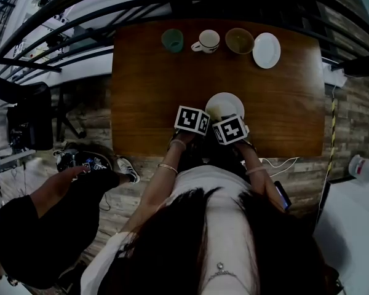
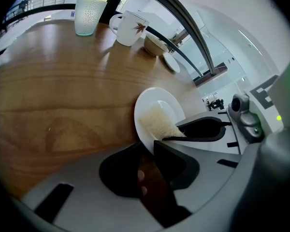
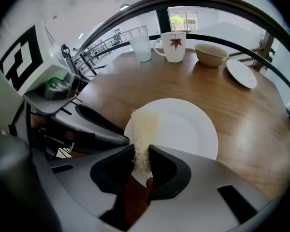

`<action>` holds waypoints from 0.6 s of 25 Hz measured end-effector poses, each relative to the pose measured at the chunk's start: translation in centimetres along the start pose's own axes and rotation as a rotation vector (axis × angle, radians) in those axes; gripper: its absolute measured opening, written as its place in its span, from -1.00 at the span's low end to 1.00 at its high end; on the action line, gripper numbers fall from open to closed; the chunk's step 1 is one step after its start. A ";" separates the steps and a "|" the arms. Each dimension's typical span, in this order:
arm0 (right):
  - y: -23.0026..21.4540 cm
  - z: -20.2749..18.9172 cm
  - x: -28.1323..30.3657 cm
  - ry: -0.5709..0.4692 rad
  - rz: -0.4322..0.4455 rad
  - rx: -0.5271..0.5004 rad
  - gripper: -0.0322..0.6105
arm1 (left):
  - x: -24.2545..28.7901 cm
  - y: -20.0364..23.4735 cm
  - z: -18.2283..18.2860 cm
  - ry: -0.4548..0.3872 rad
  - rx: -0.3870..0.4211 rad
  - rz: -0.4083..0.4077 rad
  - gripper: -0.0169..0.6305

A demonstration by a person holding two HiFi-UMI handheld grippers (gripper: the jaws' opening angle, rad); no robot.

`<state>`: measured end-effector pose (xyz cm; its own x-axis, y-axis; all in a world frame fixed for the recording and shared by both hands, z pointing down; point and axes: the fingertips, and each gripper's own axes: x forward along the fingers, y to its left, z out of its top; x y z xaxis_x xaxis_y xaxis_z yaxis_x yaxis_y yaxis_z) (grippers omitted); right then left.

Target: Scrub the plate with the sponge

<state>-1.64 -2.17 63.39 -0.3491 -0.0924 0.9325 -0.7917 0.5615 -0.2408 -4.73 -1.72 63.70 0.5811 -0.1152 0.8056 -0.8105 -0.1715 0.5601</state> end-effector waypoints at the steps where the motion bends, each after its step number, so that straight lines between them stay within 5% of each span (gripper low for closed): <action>1: 0.0 0.0 0.1 -0.001 0.006 0.000 -0.59 | 0.0 0.0 0.0 0.002 0.002 0.000 -0.67; 15: -8.3 -1.8 -2.9 -0.046 -0.131 0.199 -0.59 | 0.3 -0.1 0.1 0.015 0.012 0.000 -0.67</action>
<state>6.82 -5.11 63.16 -0.2558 -0.1932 0.9472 -0.9132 0.3697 -0.1712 -4.46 -1.86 63.82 0.5798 -0.1010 0.8085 -0.8096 -0.1831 0.5578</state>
